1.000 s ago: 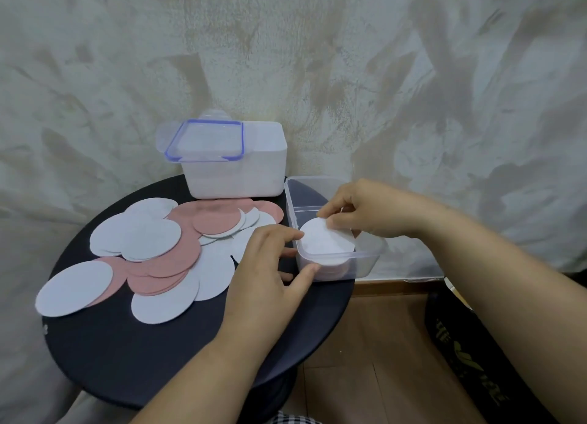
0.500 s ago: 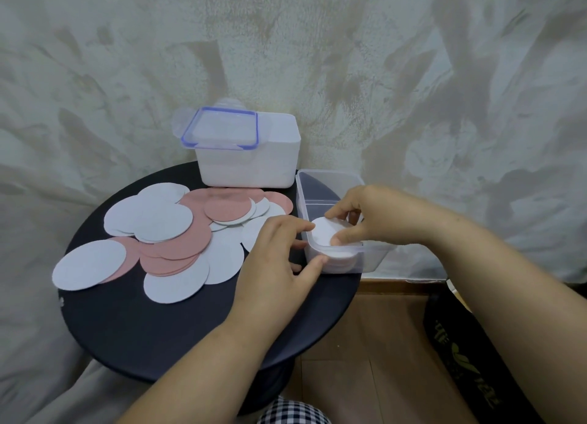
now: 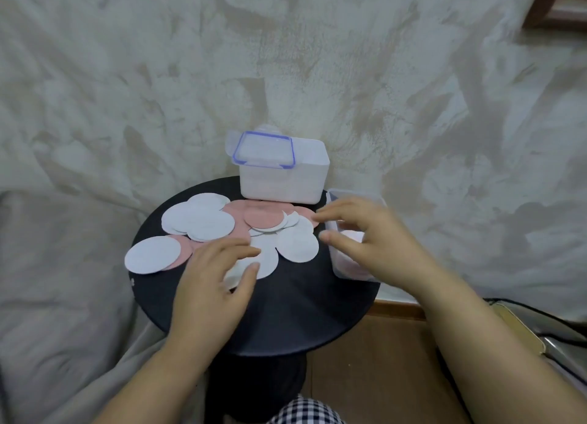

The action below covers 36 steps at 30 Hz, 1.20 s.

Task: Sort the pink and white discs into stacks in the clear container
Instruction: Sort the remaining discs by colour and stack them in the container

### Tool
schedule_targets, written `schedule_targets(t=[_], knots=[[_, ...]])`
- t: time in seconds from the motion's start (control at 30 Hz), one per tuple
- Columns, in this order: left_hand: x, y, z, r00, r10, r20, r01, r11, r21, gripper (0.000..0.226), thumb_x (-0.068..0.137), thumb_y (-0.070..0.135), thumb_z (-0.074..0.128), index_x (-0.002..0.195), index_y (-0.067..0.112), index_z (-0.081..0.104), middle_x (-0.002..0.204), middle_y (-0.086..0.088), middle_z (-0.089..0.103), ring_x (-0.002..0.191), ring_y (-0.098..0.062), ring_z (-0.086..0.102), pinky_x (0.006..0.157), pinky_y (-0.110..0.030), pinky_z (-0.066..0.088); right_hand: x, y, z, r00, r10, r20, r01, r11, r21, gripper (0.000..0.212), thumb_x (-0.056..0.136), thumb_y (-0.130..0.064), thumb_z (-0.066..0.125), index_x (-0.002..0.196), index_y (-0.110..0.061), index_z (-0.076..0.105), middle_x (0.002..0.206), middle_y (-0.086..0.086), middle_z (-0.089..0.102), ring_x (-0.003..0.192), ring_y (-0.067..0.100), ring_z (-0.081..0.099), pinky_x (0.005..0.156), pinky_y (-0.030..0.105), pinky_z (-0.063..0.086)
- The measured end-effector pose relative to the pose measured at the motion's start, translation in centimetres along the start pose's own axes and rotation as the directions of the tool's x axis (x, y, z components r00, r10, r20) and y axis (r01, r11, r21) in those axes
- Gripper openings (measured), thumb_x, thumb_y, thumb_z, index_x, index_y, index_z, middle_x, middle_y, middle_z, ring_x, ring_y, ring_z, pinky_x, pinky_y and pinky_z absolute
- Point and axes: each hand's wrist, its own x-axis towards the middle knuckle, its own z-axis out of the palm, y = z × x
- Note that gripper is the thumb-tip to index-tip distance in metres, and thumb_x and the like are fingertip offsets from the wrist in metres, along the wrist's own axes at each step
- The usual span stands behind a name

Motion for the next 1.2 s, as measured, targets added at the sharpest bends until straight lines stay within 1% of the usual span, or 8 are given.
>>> schedule_targets(t=[0.17,0.33,0.5,0.63,0.8,0.93,1.03,1.2], knots=[[-0.3,-4.2,-3.9,0.99,-0.142,0.016,0.133,0.956,0.261,0.039,0.083,0.033,0.052,0.112,0.01,0.065,0.123,-0.007,0.059,0.119,-0.023,0.048,0.101,-0.028,0.03,-0.3,-2.0,6.0,0.99,-0.012,0.144,0.017,0.999,-0.035,0.04,0.087,-0.039,0.059,0.126,-0.032,0.054,0.133,-0.015,0.046,0.125,-0.003,0.037,0.102,0.014,0.029],[-1.7,-5.6,-4.6,0.937,-0.282,0.206,0.176,0.89,0.42,0.052,0.089,0.043,0.044,0.13,0.012,0.053,0.144,-0.01,0.041,0.138,-0.027,0.031,0.113,-0.041,0.022,-1.5,-1.6,9.1,0.933,0.269,0.239,-0.194,0.935,-0.298,0.063,0.092,-0.053,0.039,0.147,-0.029,0.019,0.158,-0.003,0.002,0.144,0.015,-0.005,0.116,0.034,0.006],[-3.6,-4.5,-4.8,0.974,-0.044,0.222,-0.044,0.925,0.377,0.044,0.082,0.038,0.04,0.102,0.014,0.071,0.108,-0.003,0.069,0.105,-0.026,0.063,0.09,-0.035,0.047,-3.4,-1.8,9.1,0.972,0.172,0.161,-0.113,0.94,-0.322,0.053,0.094,-0.048,0.041,0.142,-0.029,0.032,0.154,-0.007,0.021,0.142,0.012,0.013,0.114,0.025,0.011],[-4.7,-3.6,-5.1,0.978,0.088,0.188,-0.134,0.96,0.245,0.034,0.085,0.03,0.046,0.101,0.013,0.071,0.104,-0.001,0.069,0.103,-0.014,0.055,0.094,-0.023,0.038,-5.7,-1.7,8.6,0.995,0.093,0.039,-0.08,0.964,-0.253,0.045,0.089,-0.039,0.054,0.131,-0.025,0.049,0.138,-0.012,0.044,0.132,0.007,0.031,0.106,0.016,0.019],[-5.2,-4.7,-5.2,0.98,0.041,0.194,-0.111,0.925,0.362,0.046,0.088,0.04,0.043,0.111,0.007,0.066,0.12,-0.013,0.062,0.113,-0.033,0.057,0.103,-0.035,0.032,-7.3,-1.5,8.5,0.991,0.129,0.031,-0.117,0.959,-0.256,0.056,0.085,-0.05,0.047,0.135,-0.024,0.046,0.139,-0.017,0.033,0.135,0.002,0.023,0.11,0.018,0.011],[-6.2,-4.9,-5.6,0.957,0.107,0.27,-0.193,0.93,0.314,0.056,0.094,0.052,0.032,0.106,0.011,0.069,0.117,-0.006,0.065,0.116,-0.028,0.056,0.107,-0.037,0.028,-8.5,-1.0,8.4,0.998,0.063,0.021,-0.057,0.978,-0.201,0.062,0.079,-0.061,0.054,0.126,-0.021,0.057,0.132,-0.017,0.043,0.126,0.001,0.036,0.108,0.029,0.027],[-6.7,-5.4,-5.6,0.932,0.263,0.248,-0.324,0.911,0.253,0.033,0.086,0.04,0.052,0.102,0.016,0.069,0.112,-0.002,0.068,0.113,-0.02,0.053,0.105,-0.041,0.034,-9.7,-0.2,8.5,0.999,-0.041,-0.024,0.035,0.979,-0.2,0.049,0.072,-0.045,0.07,0.113,-0.017,0.066,0.123,-0.009,0.057,0.118,0.005,0.047,0.105,0.037,0.039],[-6.7,-4.6,-5.7,0.936,0.35,0.042,-0.352,0.929,0.116,0.021,0.087,0.025,0.057,0.097,0.014,0.072,0.101,0.003,0.069,0.102,-0.014,0.06,0.102,-0.032,0.04,-10.4,-0.9,8.3,0.982,-0.089,-0.164,0.074,0.993,-0.092,0.019,0.073,-0.021,0.068,0.091,-0.017,0.073,0.104,-0.006,0.07,0.103,0.005,0.062,0.095,0.03,0.046]])
